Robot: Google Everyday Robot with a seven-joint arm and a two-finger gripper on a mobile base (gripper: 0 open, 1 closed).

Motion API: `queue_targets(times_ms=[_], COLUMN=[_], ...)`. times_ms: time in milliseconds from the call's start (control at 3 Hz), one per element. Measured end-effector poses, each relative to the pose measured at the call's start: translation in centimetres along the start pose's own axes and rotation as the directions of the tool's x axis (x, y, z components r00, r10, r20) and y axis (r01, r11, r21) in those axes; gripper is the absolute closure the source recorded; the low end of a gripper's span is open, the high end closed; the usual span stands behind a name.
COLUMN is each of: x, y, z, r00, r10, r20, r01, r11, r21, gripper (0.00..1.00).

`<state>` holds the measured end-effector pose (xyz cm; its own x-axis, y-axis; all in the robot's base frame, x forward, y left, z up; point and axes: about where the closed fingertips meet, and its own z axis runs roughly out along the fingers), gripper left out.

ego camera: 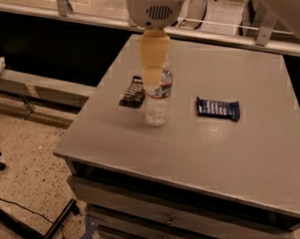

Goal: Pick water bottle

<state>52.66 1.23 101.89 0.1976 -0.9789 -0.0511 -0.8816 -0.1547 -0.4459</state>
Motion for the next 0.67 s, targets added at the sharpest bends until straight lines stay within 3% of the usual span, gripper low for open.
queue_targets(times_ms=[667], x=[-0.23], y=[0.04], z=[0.38], r00=[1.000], r10=[0.006], r20=[0.009], r01=[-0.006], r11=[1.0000], r21=[0.005], gripper=[0.00])
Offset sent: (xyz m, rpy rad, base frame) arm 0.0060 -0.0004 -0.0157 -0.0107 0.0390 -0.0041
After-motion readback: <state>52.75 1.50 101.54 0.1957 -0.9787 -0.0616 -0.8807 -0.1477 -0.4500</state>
